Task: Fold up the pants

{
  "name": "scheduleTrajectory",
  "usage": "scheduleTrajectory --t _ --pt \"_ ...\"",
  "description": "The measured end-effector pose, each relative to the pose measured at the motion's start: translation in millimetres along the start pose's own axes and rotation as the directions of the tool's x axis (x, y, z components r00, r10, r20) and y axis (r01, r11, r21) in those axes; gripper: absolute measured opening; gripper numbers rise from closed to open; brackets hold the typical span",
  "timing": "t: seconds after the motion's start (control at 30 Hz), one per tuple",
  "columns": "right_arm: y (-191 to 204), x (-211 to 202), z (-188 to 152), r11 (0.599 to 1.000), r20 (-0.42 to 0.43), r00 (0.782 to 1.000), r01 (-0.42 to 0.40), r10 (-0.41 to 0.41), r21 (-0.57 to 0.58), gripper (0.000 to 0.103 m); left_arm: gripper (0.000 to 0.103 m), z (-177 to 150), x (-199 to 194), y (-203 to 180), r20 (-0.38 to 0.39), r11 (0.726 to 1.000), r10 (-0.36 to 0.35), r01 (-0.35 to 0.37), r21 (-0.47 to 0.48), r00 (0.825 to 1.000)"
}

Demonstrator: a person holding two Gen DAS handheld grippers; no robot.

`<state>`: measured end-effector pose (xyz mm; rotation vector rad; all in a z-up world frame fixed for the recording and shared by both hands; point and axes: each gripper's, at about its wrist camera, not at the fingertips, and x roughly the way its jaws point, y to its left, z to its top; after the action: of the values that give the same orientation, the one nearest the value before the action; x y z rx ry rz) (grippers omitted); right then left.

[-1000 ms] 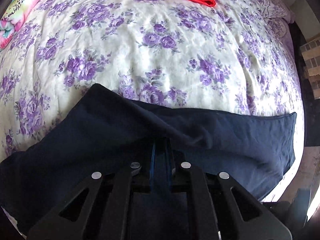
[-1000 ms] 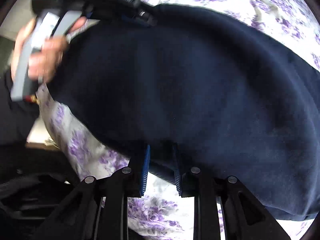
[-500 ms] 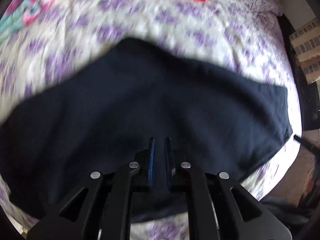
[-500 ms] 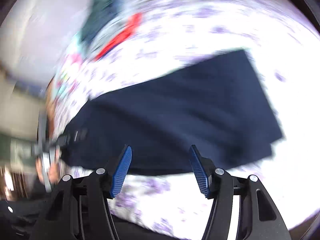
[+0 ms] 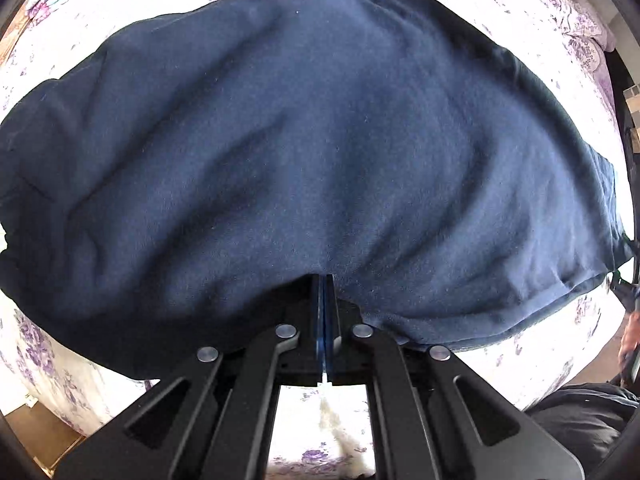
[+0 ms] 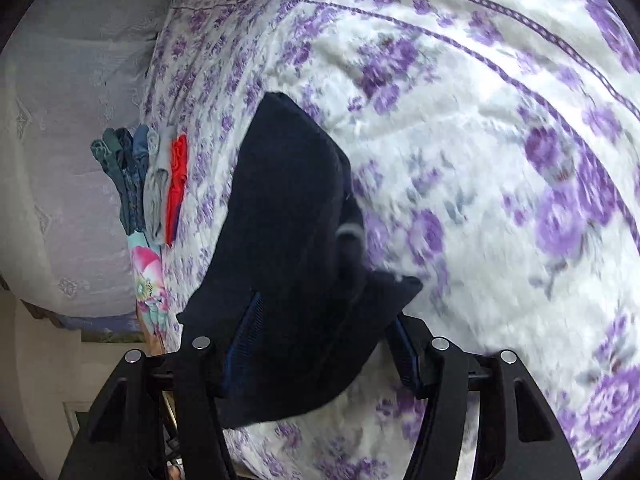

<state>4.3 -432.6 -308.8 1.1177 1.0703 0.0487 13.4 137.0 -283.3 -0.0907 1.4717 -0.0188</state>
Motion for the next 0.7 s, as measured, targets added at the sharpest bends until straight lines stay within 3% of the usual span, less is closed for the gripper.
scheduleTrajectory --t 0.13,0.3,0.43,0.5,0.57,0.7 --pt "-6 -4 6 0.996 -0.041 0.998 0.053 -0.05 0.073 0.05 0.002 -1 -1 4 -0.005 0.998 -0.035 0.034 -0.047 0.999" --pt "-19 -23 -10 0.995 -0.062 0.996 0.066 -0.061 0.079 0.053 0.002 -2 -1 -1 0.003 0.999 -0.013 0.013 -0.051 1.0" --pt "-16 -4 2 0.997 -0.051 0.999 0.016 -0.012 0.076 0.065 0.002 -2 -1 -2 -0.008 0.999 0.003 -0.003 -0.042 1.0" --pt "-1 3 14 0.999 -0.044 0.999 0.012 -0.01 0.041 0.064 0.002 0 -1 -7 -0.013 0.999 0.012 -0.013 -0.034 1.0" --pt "17 9 24 1.0 -0.029 0.999 0.018 -0.018 -0.014 0.02 0.002 2 0 -9 -0.015 0.999 0.019 -0.019 -0.027 1.0" --pt "47 -3 26 0.986 0.043 0.991 0.129 -0.125 -0.107 0.019 0.002 0 2 -9 -0.005 1.0 0.009 -0.009 -0.027 1.0"
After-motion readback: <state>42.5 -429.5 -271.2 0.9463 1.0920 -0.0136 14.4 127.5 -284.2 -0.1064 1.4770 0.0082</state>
